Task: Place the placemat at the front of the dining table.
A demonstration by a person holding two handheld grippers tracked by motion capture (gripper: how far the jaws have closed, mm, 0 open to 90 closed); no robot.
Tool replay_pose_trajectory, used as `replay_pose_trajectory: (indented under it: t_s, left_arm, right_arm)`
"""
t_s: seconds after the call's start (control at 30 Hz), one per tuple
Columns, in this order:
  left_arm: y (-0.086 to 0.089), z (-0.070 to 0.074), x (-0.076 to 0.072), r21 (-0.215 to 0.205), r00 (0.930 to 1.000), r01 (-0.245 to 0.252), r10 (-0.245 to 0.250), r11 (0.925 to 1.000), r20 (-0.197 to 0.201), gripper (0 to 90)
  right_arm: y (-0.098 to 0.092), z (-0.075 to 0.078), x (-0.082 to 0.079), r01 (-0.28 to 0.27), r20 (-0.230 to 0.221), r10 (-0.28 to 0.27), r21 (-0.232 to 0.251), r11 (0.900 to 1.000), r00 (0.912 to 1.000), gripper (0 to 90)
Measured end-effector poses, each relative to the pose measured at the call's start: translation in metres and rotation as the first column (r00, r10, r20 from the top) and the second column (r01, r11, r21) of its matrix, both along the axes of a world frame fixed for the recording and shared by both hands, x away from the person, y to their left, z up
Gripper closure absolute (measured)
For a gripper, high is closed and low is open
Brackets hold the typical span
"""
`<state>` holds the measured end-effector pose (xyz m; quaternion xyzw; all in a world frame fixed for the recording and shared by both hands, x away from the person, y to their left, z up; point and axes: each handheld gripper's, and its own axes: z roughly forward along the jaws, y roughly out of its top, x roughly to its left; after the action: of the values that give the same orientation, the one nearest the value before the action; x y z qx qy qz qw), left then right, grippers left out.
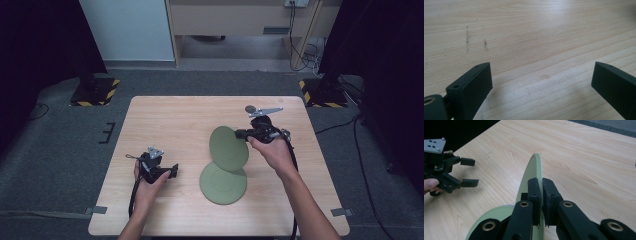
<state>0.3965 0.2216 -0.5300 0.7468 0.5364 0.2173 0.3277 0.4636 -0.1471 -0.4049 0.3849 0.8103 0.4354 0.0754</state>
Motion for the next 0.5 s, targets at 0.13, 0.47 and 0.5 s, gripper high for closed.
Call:
replay_pose_trajectory:
  t_s: [0.13,0.47,0.5]
  left_arm:
    - [0.003,-0.003,0.002,0.009,0.9999,-0.013,0.013,0.9999,-0.012,2.6]
    - [0.005,-0.006,0.003,0.032,0.9996,-0.023,0.023,0.9992,-0.015,2.6]
    - [0.005,-0.006,0.004,0.032,0.9996,-0.025,0.025,0.9992,-0.015,2.6]
  right_arm:
    - [0.0,0.004,0.003,0.007,0.006,-0.007,0.009,1.0,1.0,86.2]
    - [-0.003,0.013,0.018,0.046,0.011,-0.046,0.026,0.999,0.9989,86.1]
    - [-0.004,0.014,0.02,0.051,0.011,-0.051,0.029,0.998,0.9986,86.2]
